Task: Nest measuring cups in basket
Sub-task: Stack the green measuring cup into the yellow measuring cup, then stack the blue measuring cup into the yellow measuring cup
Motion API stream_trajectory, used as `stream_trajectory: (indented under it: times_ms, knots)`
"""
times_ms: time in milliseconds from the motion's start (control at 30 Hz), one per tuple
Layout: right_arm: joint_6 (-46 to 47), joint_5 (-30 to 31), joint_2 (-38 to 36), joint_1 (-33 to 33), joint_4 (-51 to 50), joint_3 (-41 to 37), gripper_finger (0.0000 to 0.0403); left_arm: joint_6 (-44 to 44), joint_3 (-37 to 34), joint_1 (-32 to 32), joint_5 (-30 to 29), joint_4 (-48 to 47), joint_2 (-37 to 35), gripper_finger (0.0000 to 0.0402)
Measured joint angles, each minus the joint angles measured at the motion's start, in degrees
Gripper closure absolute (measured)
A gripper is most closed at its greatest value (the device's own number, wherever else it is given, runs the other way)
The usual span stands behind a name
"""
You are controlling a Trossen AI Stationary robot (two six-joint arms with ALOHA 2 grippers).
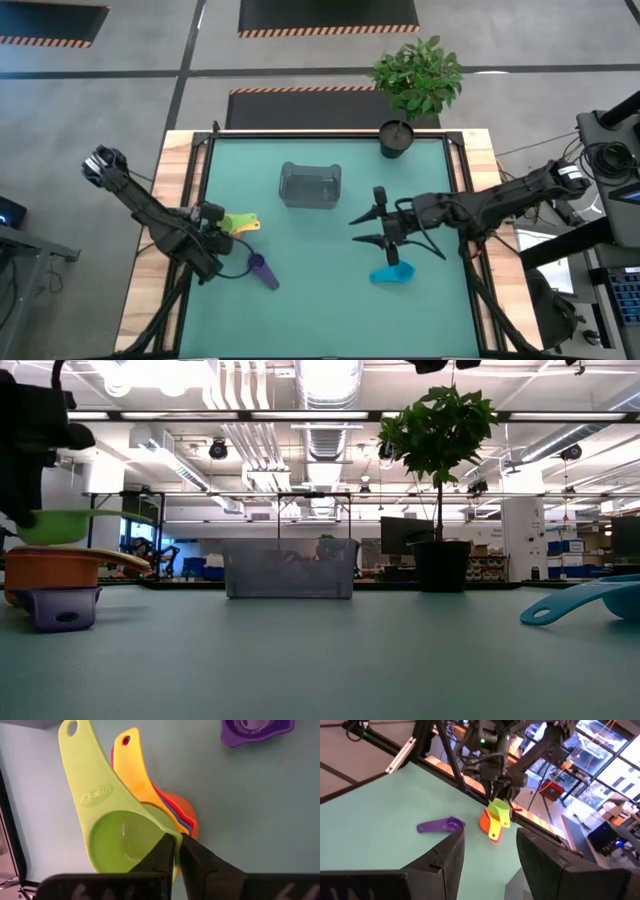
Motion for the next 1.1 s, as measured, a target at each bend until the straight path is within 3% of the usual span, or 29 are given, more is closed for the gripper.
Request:
stream_trajectory:
  times_ms: [500,833,1100]
  knots:
    - [0.68,-0.07,0.27,-0.78,-0.01,0.0,0.0236,1.05,0.21,0.0,0.0,-0.27,5.97,0.0368]
    - [1.01,-0.07,0.27,-0.78,-0.03,0.0,0.0236,1.45,0.55,0.0,0.02,-0.52,10.46,0.0326]
    - [1.38,-0.07,0.08,-0.75,-0.03,0.0,0.0236,0.59,6.27,-0.02,0.04,-4.3,12.13,0.0303]
